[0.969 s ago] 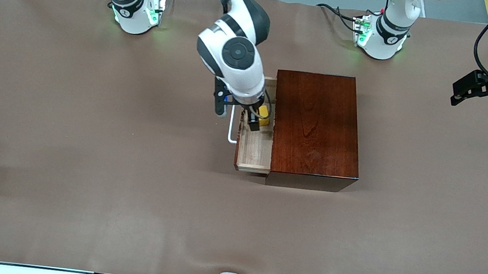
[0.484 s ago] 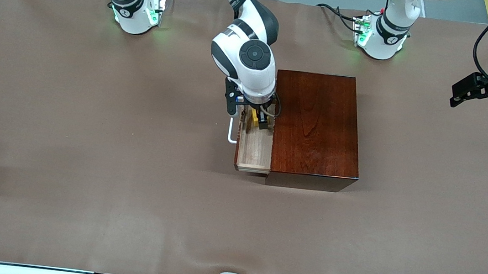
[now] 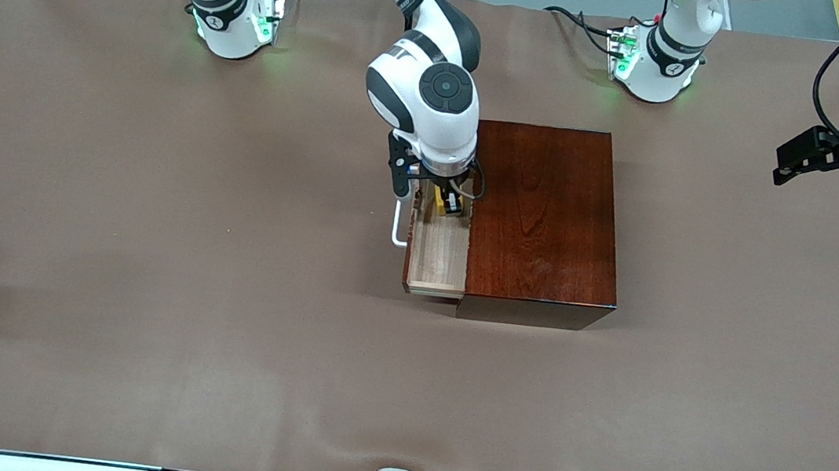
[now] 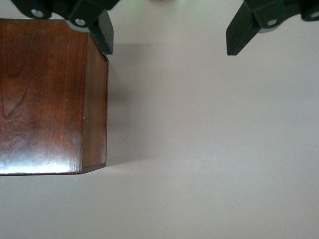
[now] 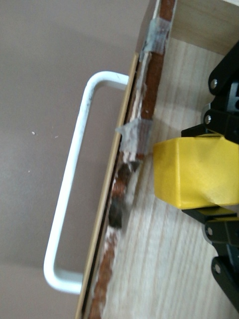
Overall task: Open drawer, take yellow block, close drawer
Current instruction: 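Lower the right gripper and grasp the yellow cube, then lift the cube with the right gripper while the left gripper reaches the box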
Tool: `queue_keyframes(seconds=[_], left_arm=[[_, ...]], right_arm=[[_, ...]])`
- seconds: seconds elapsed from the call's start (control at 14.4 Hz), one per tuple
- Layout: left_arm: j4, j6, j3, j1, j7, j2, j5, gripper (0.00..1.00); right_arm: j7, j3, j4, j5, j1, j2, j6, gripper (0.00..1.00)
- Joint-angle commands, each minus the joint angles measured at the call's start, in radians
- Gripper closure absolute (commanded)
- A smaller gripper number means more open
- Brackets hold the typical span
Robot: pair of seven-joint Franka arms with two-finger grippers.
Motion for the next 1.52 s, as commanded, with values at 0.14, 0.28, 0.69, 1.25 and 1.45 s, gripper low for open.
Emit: queue_keyframes(seconds=[0.14, 0.28, 0.69, 1.25, 1.45], left_arm=[[0.017, -0.014, -0.009, 0.013, 0.001, 0.003, -0.022, 0.00], [0.020, -0.014, -0.015, 0.008, -0.002, 0.003, -0.022, 0.00], [0.063, -0.014, -0.150, -0.001, -0.046, 0.020, -0.056, 0.00], [0.232, 0.005, -0.431, -0.076, -0.642, 0.243, -0.051, 0.00], [0.300, 0.111, -0.428, -0.225, -0.917, 0.369, -0.042, 0.00]], right_arm=[[0.011, 0.006, 0.152, 0.036, -0.080, -0.024, -0.190, 1.00], [-0.016, 0.009, 0.179, 0.042, -0.109, -0.029, -0.249, 1.00], [-0.460, 0.000, 0.175, 0.043, -0.224, -0.153, -0.502, 1.00], [-1.037, 0.002, 0.103, 0.047, -0.519, -0.277, -0.646, 1.00], [-1.287, 0.002, 0.034, 0.047, -0.609, -0.276, -0.643, 1.00]])
